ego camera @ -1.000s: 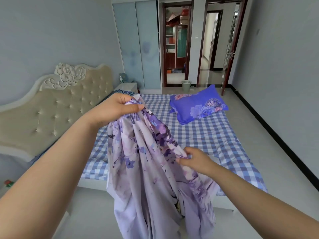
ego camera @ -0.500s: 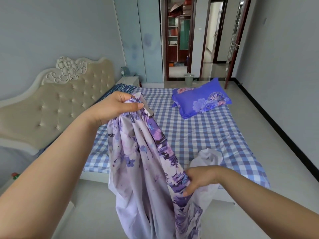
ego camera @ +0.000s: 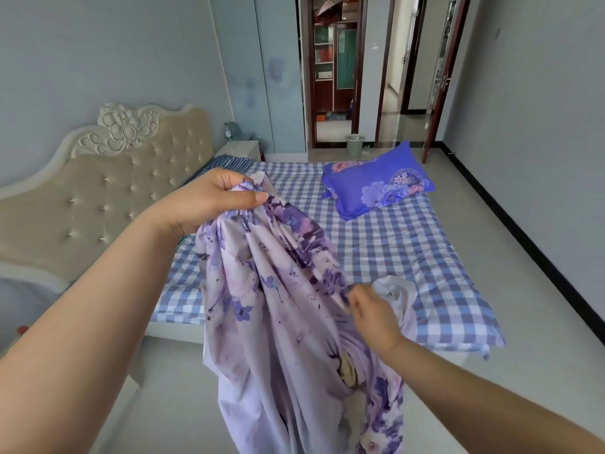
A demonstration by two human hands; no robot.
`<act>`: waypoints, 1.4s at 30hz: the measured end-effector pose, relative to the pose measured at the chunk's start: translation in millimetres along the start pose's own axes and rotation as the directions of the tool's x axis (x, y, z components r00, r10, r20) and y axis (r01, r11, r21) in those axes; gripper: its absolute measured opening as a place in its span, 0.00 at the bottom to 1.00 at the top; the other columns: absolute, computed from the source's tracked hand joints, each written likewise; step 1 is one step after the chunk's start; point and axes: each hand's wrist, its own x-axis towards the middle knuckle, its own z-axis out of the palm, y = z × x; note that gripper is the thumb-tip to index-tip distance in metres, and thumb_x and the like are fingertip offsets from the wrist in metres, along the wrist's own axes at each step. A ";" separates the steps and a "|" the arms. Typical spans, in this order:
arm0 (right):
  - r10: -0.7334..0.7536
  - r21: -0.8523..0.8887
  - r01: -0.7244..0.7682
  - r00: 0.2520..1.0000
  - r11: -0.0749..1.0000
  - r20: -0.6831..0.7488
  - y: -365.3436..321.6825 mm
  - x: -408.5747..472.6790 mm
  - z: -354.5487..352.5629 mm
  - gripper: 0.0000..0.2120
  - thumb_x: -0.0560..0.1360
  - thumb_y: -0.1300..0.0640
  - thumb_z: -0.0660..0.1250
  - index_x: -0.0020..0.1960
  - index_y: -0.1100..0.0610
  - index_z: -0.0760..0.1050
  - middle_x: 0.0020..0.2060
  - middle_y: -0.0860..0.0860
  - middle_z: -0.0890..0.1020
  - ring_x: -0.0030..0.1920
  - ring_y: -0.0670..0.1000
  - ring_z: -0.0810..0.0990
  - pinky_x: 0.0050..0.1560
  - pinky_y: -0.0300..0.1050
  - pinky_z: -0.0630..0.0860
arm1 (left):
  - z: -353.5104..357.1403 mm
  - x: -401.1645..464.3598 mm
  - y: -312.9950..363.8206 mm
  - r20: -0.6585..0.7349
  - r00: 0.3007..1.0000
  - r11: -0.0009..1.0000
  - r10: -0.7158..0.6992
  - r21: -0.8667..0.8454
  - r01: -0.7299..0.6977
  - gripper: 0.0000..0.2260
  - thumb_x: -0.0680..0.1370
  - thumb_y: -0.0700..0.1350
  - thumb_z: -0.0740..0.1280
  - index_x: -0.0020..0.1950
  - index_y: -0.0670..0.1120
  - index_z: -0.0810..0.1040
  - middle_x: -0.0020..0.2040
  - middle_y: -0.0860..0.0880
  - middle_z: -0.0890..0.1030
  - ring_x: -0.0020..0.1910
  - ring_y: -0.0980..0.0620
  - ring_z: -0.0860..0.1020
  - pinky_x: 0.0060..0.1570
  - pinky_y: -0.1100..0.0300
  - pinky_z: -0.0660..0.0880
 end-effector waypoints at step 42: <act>0.215 0.467 -0.380 0.905 0.798 0.368 -147.5 37.7 -44.9 0.21 0.74 0.42 0.65 0.32 0.58 0.71 0.30 0.48 0.72 0.30 0.41 0.71 0.35 0.39 0.67 | 43.2 -14.5 8.2 -0.012 1.000 0.992 0.002 0.129 0.000 0.19 0.71 0.48 0.72 0.48 0.30 0.80 0.46 0.31 0.81 0.46 0.41 0.80 0.56 0.42 0.75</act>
